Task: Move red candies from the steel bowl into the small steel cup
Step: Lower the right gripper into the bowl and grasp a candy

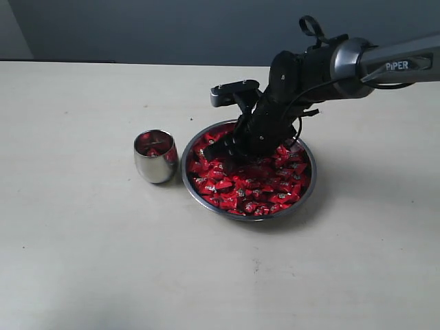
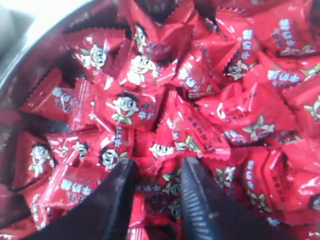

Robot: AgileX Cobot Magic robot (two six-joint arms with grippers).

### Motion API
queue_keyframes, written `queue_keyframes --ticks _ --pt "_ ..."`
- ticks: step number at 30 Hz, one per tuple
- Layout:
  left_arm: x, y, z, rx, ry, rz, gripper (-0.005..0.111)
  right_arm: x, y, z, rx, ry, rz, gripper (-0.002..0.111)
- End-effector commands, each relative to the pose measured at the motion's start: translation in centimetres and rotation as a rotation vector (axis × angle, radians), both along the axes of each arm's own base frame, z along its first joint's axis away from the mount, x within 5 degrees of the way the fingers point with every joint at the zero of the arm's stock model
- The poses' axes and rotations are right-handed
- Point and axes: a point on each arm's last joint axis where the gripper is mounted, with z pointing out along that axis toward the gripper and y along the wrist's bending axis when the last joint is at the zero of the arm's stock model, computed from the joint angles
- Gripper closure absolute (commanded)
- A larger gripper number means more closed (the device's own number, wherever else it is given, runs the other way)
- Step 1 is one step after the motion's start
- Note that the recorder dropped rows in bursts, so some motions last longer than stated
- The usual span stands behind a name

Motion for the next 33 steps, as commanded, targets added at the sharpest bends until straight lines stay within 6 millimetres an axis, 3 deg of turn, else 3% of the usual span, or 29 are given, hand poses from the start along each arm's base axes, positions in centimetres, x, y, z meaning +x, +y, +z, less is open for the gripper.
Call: queue_keyframes --ticks 1,2,7,14,21,24,26,29,33 --pt "0.0 0.0 0.0 0.0 -0.007 0.005 0.106 0.2 -0.3 0.3 -0.022 -0.026 0.019 0.102" --pt "0.0 0.0 0.0 0.0 -0.007 0.005 0.106 0.2 -0.3 0.3 -0.031 -0.025 0.027 0.109" --pt "0.0 0.0 0.0 0.0 -0.007 0.005 0.106 0.1 -0.7 1.5 -0.052 -0.051 0.055 0.108" --pt "0.0 0.0 0.0 0.0 -0.007 0.005 0.106 -0.1 -0.8 5.3 0.004 -0.137 0.051 0.108" --pt "0.0 0.0 0.0 -0.001 -0.006 0.004 0.106 -0.7 -0.9 7.8 0.054 -0.158 0.038 0.108" --pt "0.0 0.0 0.0 -0.001 -0.006 0.004 0.106 -0.8 -1.4 7.1 -0.012 -0.133 0.074 0.107" --pt "0.0 0.0 0.0 -0.001 -0.006 0.004 0.106 -0.6 -1.9 6.2 -0.072 -0.109 0.096 0.093" --pt "0.0 0.0 0.0 -0.001 -0.006 0.004 0.106 0.4 -3.2 4.2 -0.105 -0.029 0.025 0.058" --pt "0.0 0.0 0.0 -0.001 -0.006 0.004 0.106 0.9 -3.8 3.0 -0.114 0.016 -0.008 0.065"
